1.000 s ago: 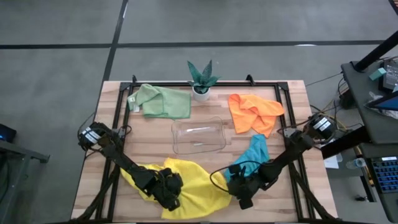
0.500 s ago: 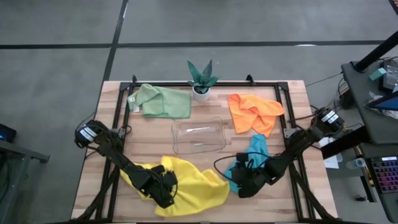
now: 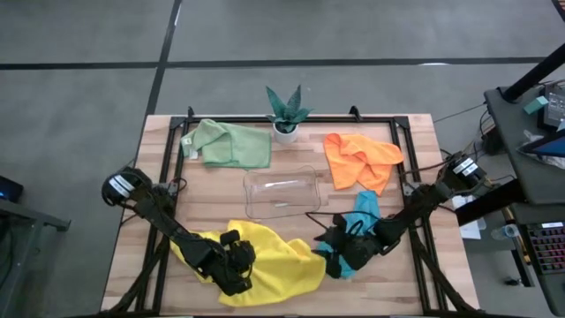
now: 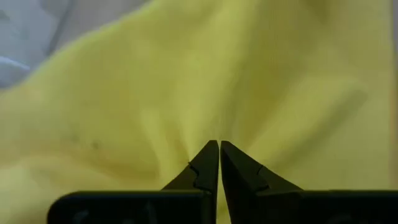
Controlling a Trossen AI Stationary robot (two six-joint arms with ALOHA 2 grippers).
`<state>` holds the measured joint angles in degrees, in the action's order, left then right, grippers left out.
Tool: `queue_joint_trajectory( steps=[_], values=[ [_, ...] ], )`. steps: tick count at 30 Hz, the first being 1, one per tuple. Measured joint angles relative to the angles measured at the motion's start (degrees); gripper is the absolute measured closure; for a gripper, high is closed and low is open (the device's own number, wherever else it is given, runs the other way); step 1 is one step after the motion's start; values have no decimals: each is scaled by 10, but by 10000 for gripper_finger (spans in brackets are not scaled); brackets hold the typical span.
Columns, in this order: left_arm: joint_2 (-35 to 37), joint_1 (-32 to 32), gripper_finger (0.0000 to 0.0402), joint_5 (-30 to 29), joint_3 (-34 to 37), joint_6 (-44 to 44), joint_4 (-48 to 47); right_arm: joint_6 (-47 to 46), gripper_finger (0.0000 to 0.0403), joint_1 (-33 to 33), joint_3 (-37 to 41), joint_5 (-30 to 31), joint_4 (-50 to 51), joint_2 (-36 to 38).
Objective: Fold microfiber towels
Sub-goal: Fold the right yellow microfiber towel
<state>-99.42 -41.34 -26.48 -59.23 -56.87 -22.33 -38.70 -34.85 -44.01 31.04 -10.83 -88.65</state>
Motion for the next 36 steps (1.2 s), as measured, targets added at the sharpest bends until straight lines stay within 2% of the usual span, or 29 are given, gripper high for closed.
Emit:
queue_joint_trajectory(
  steps=[5, 7, 14, 20, 24, 29, 36],
  values=[
    [-17, 1, 398, -89, 11, 19, 70, -24, 226, 11, -5, -2, -22, -34],
    [-30, 3, 398, -104, 13, 27, 99, -33, 226, 18, -6, -13, -27, -48],
    [-75, 8, 398, -98, 15, 31, 145, -34, 226, 40, -6, -99, -104, -79],
    [-93, 8, 398, -90, 15, 17, 144, -42, 234, 53, -9, -122, -107, -98],
    [-95, 8, 398, -89, 15, 17, 144, -17, 272, 54, -22, -131, -106, -118],
    [-95, 8, 398, -89, 15, 17, 143, 41, 375, 50, -38, -131, -103, -113],
    [-95, 9, 398, -90, 15, 15, 138, 136, 394, 17, -63, -129, -88, -71]
  ],
)
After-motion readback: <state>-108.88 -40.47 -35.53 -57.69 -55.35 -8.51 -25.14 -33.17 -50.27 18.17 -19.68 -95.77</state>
